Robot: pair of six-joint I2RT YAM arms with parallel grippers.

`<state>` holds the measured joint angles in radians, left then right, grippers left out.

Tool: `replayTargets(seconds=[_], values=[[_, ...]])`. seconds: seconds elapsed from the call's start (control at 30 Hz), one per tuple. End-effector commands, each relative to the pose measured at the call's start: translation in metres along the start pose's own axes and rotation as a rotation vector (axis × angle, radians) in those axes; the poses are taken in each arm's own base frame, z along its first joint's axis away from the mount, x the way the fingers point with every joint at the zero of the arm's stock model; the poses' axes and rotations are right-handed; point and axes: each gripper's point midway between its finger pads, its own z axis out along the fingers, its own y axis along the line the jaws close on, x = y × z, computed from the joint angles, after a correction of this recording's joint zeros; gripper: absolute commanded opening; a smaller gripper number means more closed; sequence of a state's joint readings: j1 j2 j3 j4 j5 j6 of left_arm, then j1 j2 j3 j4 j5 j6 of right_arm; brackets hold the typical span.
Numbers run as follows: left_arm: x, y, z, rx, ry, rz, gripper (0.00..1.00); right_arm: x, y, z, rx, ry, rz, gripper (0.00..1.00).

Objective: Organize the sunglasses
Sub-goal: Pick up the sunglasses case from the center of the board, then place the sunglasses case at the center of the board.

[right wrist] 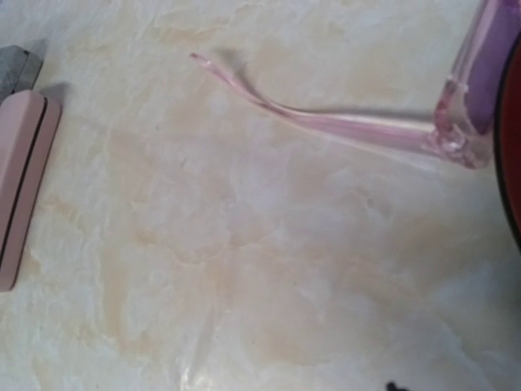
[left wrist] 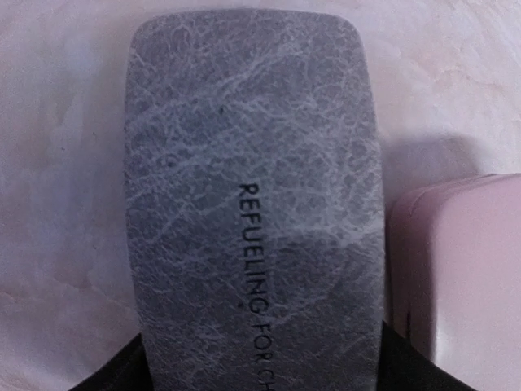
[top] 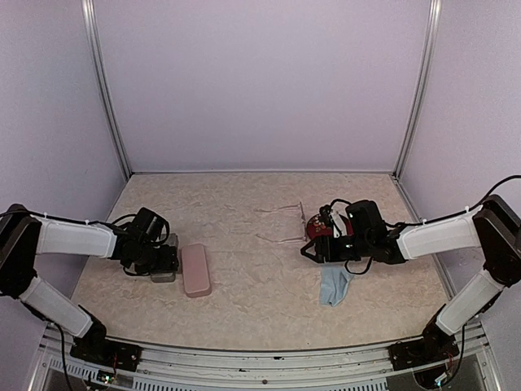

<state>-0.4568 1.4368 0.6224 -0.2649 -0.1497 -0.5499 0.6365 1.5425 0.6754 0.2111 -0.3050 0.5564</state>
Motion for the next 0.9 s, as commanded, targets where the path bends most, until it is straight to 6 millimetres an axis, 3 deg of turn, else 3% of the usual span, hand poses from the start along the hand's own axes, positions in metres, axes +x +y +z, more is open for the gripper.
replayTargets(seconds=[0.0, 0.13, 0.23, 0.33, 0.43, 0.5, 0.67, 0.87], values=[[0.006, 0.004, 0.005, -0.078, 0.012, 0.010, 0.74, 0.004, -0.002, 0.000, -0.008, -0.002, 0.008, 0.64], [0.002, 0.000, 0.001, -0.094, -0.006, 0.022, 0.61, 0.006, -0.002, 0.000, -0.010, 0.002, 0.011, 0.64], [-0.017, -0.014, -0.022, -0.076, -0.090, 0.021, 0.55, 0.006, -0.002, -0.001, -0.008, 0.001, 0.011, 0.64], [-0.038, -0.047, -0.066, -0.001, -0.205, 0.029, 0.53, 0.004, -0.004, -0.004, 0.012, -0.004, 0.007, 0.64], [-0.040, -0.088, -0.096, 0.116, -0.246, 0.058, 0.53, -0.001, -0.004, -0.007, 0.029, -0.015, 0.002, 0.64], [-0.033, -0.114, -0.106, 0.176, -0.246, 0.086, 0.53, -0.004, -0.004, -0.010, 0.038, -0.021, -0.001, 0.64], [-0.006, -0.175, -0.100, 0.265, -0.222, 0.194, 0.54, -0.008, -0.001, -0.021, 0.047, -0.037, 0.009, 0.64], [0.028, -0.243, -0.065, 0.323, -0.163, 0.344, 0.57, -0.003, 0.000, -0.031, 0.048, -0.031, 0.037, 0.64]])
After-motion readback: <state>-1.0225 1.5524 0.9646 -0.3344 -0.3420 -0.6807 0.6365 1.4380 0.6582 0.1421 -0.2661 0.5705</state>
